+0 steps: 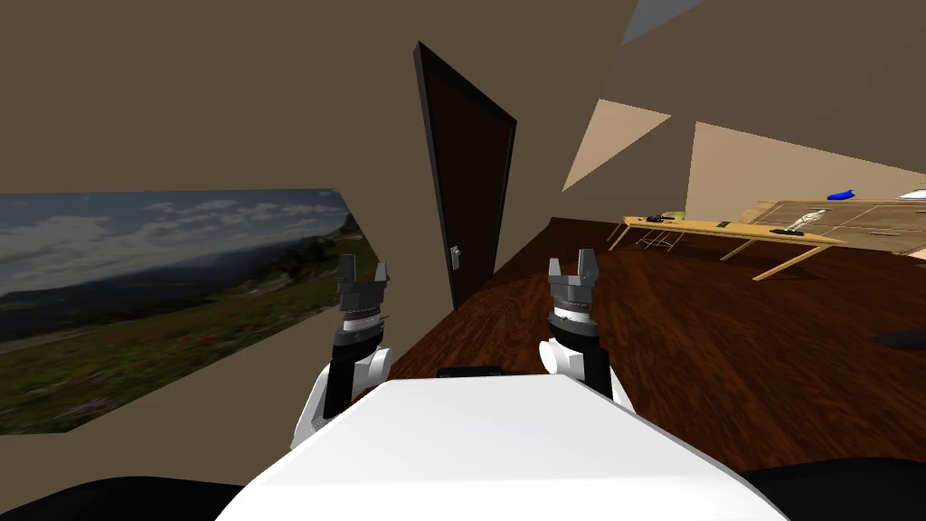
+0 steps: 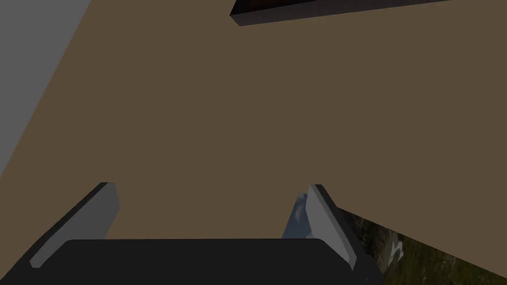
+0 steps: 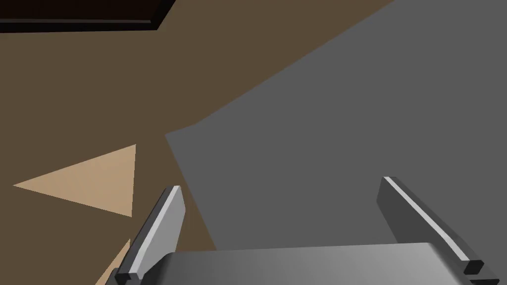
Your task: Pull the door open
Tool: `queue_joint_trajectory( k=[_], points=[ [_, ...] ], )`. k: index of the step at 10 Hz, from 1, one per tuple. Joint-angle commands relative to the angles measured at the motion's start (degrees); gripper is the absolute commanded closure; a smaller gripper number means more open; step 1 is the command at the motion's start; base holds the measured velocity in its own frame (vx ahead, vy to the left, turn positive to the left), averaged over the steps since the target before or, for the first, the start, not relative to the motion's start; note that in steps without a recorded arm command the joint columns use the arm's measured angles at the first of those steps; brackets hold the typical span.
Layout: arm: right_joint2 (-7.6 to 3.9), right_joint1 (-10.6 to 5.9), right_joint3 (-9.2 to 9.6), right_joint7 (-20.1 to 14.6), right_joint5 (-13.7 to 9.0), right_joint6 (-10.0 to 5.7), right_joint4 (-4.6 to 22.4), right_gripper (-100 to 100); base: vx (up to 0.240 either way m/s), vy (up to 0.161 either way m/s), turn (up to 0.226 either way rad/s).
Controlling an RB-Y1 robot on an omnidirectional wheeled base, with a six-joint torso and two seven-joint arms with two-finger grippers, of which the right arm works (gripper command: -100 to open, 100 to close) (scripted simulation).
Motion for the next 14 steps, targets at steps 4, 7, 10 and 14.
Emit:
queue_joint_trajectory(
  k=[4, 7, 10, 14],
  points=[
    [-1.91, -2.51, 1.17, 2.79, 2.43, 0.00, 5.05, -100, 0.086, -0.001, 0.044],
    [-3.32, -4.44, 2.06, 4.94, 4.30, 0.00, 8.94, -100, 0.083, 0.002, 0.047],
    [-4.98, -6.78, 3.15, 7.54, 6.57, 0.00, 13.65, -100, 0.084, 0.000, 0.058],
    [-6.82, -9.43, 4.38, 10.48, 9.13, 0.00, 18.98, -100, 0.096, -0.006, 0.055]
  ],
)
